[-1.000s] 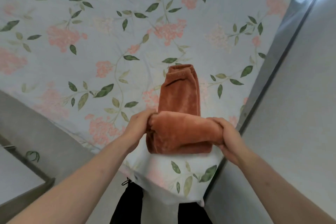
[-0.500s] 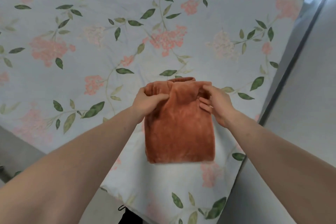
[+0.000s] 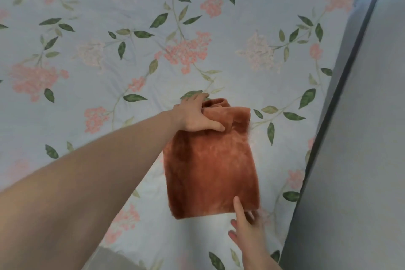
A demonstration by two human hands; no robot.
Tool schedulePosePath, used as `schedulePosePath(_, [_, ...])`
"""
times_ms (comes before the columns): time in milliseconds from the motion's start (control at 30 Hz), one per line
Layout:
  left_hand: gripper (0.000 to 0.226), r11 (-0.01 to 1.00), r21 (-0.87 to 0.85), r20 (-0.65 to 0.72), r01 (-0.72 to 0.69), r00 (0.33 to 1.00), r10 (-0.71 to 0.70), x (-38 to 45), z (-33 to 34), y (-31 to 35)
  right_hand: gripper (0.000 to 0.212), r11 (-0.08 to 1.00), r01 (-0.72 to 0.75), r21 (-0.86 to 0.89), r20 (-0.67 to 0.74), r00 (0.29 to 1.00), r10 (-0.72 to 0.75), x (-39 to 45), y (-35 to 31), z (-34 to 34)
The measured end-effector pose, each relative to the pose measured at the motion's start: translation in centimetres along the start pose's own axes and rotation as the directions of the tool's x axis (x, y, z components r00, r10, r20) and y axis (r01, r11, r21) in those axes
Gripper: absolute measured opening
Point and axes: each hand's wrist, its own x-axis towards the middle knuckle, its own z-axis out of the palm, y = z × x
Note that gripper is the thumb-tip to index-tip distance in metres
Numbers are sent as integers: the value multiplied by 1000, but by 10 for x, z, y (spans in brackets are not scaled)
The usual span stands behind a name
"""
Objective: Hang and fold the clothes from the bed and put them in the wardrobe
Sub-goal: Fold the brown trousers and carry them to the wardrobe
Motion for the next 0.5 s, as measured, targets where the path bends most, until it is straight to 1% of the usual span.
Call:
schedulePosePath(33, [135, 1000, -2, 58, 9, 998, -9, 7, 2, 1, 83, 999, -3, 48, 27, 1000, 2, 5, 1, 4])
schedulePosePath(67, [137, 1000, -6, 105, 12, 994, -12, 12, 4, 1, 72, 997, 37, 71, 48, 998, -40, 11, -2, 9])
schedulePosePath(133, [132, 999, -38, 137, 27, 990, -22, 17, 11, -4, 54, 990, 101, 98, 110, 988, -112, 18, -14, 13])
schedulePosePath(200, [110, 992, -103, 114, 79, 991, -67, 18, 15, -11, 50, 984, 144, 104, 186, 969, -162, 22, -32, 11])
schedulePosePath(267, [85, 965, -222, 120, 143, 986, -118, 8, 20, -21, 39, 974, 202, 102, 207, 953, -220, 25, -53, 1])
schedulePosePath(300, [76, 940, -299, 128, 166, 983, -133, -1, 24, -28, 37, 966, 234, 107, 195, 948, -251, 27, -63, -5])
schedulePosePath(367, [57, 870, -452, 139, 197, 979, -150, -30, 33, -39, 46, 958, 259, 122, 150, 950, -275, 29, -84, -19])
schedulePosePath(400, [49, 834, -502, 156, 228, 973, -171, -45, 43, -46, 49, 957, 270, 109, 128, 951, -283, 31, -91, -25])
schedulePosePath(467, [46, 801, -512, 233, 310, 948, -218, -74, 63, -59, 55, 953, 301, 38, 120, 945, -303, 31, -104, -33])
schedulePosePath(500, [49, 802, -489, 267, 344, 934, -238, -85, 73, -64, 62, 944, 328, -19, 129, 937, -323, 30, -107, -36])
